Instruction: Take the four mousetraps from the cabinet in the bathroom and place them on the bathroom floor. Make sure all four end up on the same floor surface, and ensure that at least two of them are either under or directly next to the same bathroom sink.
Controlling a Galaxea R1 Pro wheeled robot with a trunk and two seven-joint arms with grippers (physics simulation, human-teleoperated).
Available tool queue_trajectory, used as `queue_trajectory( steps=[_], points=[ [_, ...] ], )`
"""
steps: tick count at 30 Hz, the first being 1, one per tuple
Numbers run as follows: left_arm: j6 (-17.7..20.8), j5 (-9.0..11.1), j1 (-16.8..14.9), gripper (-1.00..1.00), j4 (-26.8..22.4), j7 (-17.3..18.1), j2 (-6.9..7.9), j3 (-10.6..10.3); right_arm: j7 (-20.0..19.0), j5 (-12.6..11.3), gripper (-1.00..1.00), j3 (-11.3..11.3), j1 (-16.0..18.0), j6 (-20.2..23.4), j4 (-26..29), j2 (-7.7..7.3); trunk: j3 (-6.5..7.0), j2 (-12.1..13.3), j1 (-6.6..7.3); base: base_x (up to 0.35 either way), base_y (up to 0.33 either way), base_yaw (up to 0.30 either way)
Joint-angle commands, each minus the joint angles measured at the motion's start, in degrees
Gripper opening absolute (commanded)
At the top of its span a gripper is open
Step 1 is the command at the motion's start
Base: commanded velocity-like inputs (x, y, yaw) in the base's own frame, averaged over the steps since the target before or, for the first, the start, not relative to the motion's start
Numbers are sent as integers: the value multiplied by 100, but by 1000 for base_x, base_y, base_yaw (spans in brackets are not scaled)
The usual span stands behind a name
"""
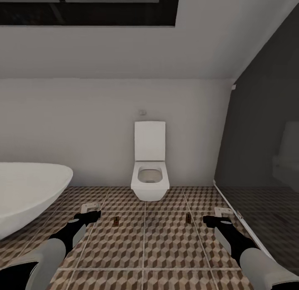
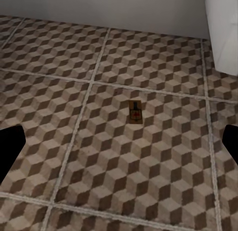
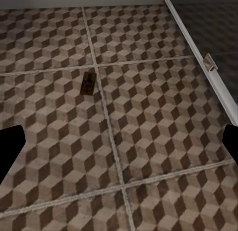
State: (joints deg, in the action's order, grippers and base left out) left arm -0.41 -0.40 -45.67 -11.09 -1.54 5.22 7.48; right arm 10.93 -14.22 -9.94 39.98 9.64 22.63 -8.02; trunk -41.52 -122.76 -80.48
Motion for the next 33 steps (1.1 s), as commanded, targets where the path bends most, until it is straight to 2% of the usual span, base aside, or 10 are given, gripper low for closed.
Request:
queue_trajectory(
  steps=[1, 33],
  points=[
    [-4, -4, -3, 100, 1, -4, -2, 25, 41, -54, 100, -49, 2, 32, 13, -6, 12, 39, 24, 0, 0, 0],
    [-3, 5, -3, 100, 1, -4, -4, 25, 41, -54, 100, -52, 2, 30, 13, -6, 587, 1322, 726, 0, 0, 0]
  ],
)
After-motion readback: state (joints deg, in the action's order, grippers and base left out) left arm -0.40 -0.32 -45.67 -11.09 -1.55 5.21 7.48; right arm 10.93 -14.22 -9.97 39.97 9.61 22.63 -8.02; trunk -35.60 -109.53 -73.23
